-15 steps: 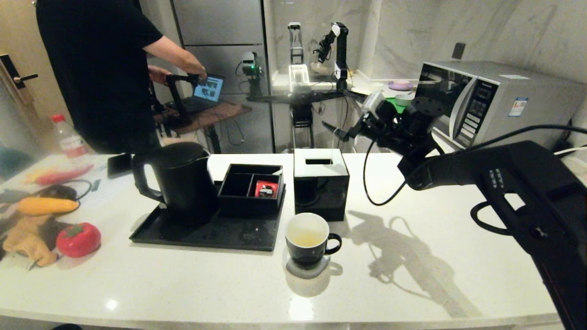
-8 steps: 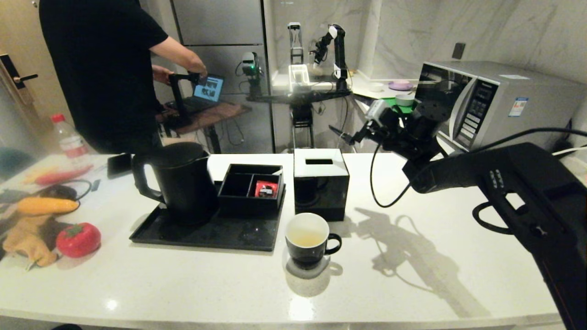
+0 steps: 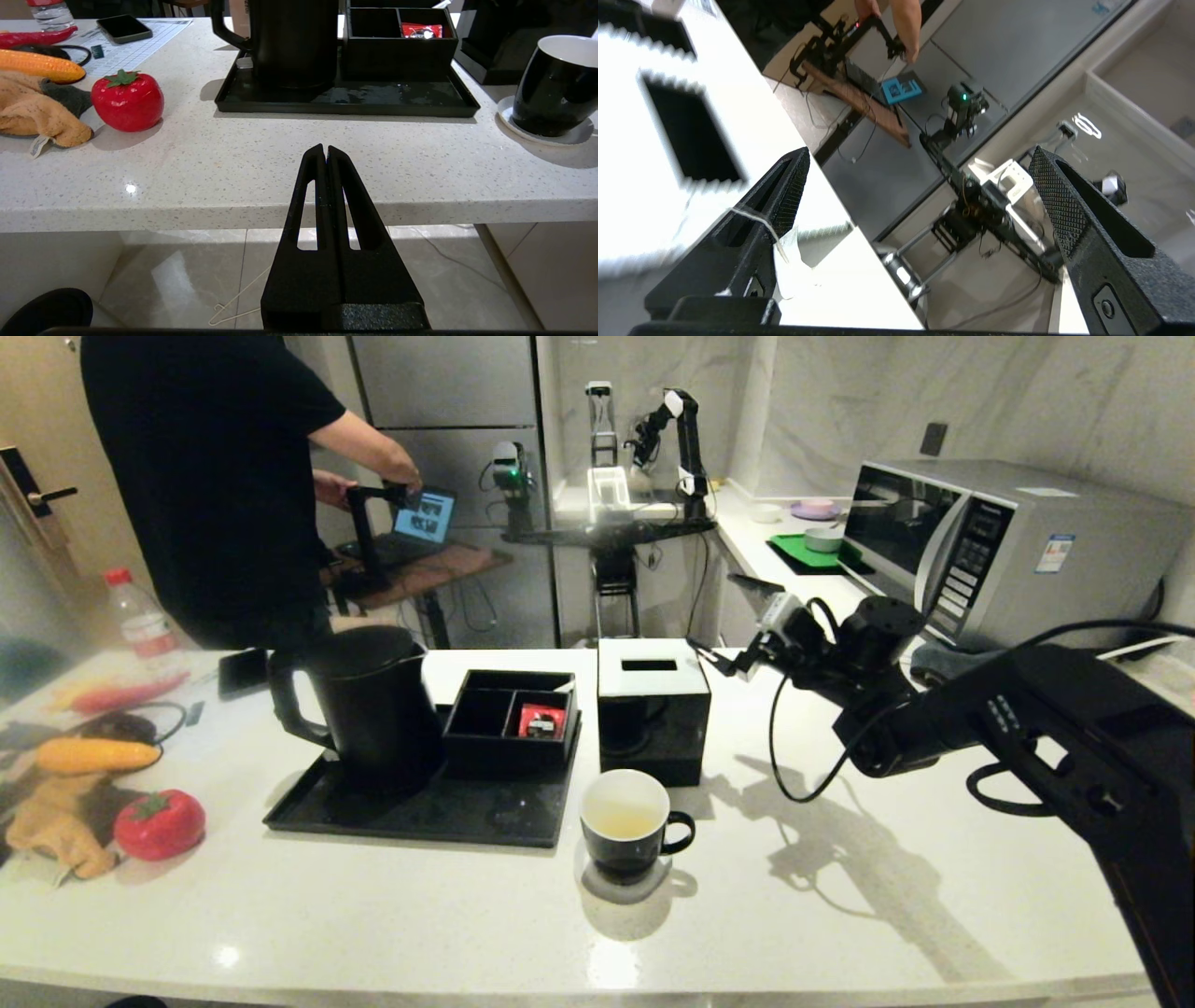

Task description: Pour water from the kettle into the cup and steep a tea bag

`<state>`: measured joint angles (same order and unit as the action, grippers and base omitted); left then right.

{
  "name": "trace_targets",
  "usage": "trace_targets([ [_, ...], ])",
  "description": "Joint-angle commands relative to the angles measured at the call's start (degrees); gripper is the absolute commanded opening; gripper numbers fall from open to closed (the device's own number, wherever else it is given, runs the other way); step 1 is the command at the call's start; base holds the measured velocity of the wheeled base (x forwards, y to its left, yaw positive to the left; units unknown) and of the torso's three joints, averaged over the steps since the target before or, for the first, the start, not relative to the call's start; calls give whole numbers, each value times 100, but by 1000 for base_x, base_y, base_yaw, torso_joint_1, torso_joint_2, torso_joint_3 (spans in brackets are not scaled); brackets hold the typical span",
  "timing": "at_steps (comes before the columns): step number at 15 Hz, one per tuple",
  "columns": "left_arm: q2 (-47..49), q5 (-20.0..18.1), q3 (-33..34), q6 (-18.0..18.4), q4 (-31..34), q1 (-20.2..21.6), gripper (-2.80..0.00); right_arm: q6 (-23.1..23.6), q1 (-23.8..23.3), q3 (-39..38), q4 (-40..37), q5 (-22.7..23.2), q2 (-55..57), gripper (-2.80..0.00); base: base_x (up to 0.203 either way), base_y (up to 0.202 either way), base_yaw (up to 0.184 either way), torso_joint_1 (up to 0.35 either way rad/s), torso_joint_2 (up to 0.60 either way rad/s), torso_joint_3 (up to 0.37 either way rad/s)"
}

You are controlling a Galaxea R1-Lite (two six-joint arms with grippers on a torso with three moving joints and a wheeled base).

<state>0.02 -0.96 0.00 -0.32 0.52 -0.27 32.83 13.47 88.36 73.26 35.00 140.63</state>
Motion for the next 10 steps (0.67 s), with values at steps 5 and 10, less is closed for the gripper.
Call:
trace_targets([
  [5,-2,0,0,-3,0,0,-280,22,-11,-670,461,-2,-97,0,0,0,0,0,0,0],
  [10,-2,0,0,-3,0,0,-280,13,-55,-654,501,-130,-132,0,0,0,0,0,0,0],
])
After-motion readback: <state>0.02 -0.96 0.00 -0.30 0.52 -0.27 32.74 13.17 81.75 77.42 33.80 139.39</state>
